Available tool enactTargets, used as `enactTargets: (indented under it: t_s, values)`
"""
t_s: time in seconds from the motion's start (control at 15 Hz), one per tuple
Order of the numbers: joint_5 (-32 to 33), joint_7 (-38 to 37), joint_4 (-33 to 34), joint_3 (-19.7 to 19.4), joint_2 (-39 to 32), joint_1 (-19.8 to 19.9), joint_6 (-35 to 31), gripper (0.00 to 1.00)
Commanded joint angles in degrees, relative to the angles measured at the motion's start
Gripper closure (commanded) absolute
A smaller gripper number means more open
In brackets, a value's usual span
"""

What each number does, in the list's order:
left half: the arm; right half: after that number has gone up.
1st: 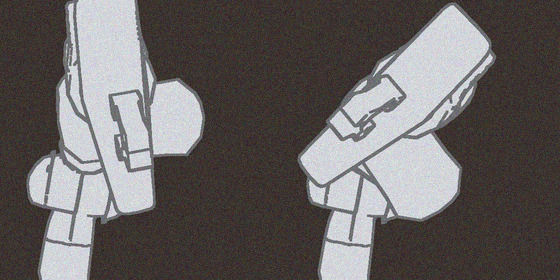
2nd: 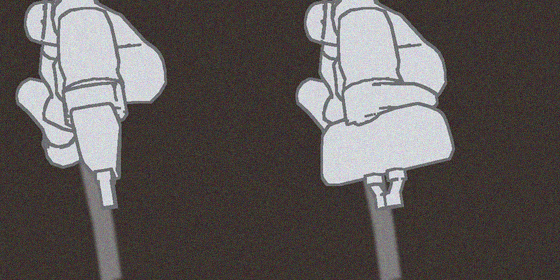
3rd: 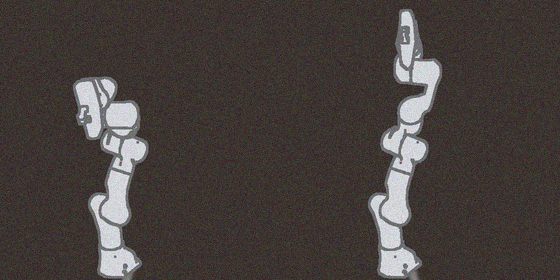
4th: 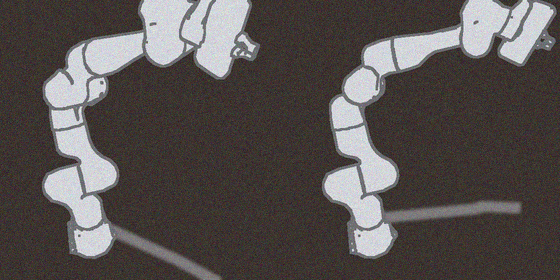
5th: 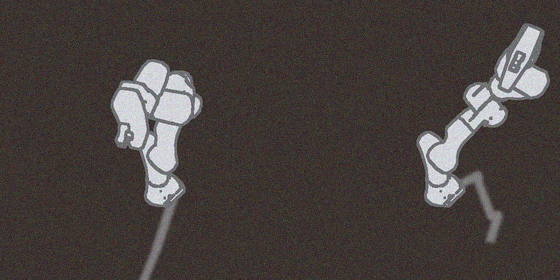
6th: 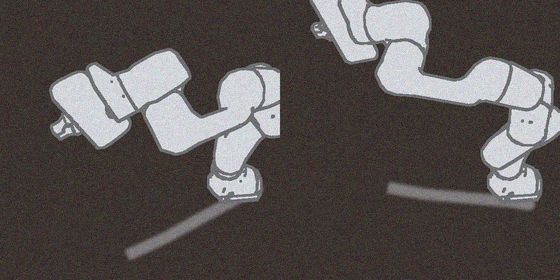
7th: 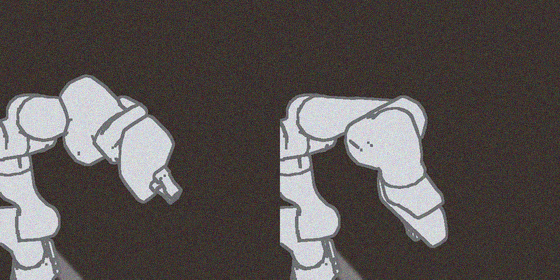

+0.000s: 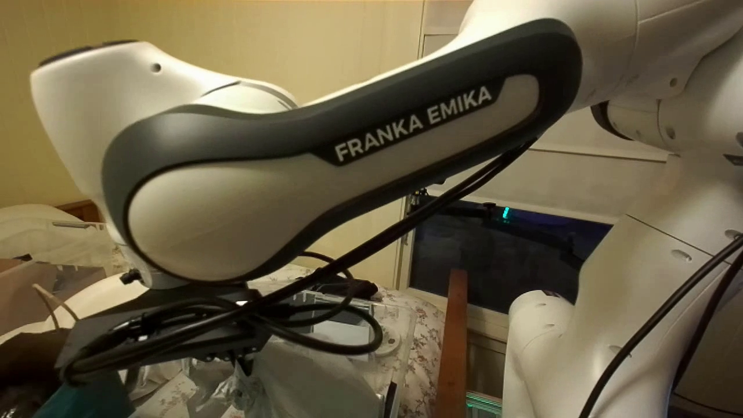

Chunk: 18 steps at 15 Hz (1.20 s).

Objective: Move the plastic bag to the left.

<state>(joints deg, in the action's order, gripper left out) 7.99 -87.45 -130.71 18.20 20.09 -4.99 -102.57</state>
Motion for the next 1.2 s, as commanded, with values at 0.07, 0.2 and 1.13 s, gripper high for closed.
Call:
enactTargets:
  t_s: [0.07,0.2,1.13]
  values:
    - [4.88,-0.90,5.21,1.61,0.03,-1.59,1.68,1.00]
    - [6.18,-0.89,5.76,1.72,0.61,-1.64,1.19,1.00]
    - [13.31,-4.34,4.22,1.97,1.50,-1.47,2.71,1.00]
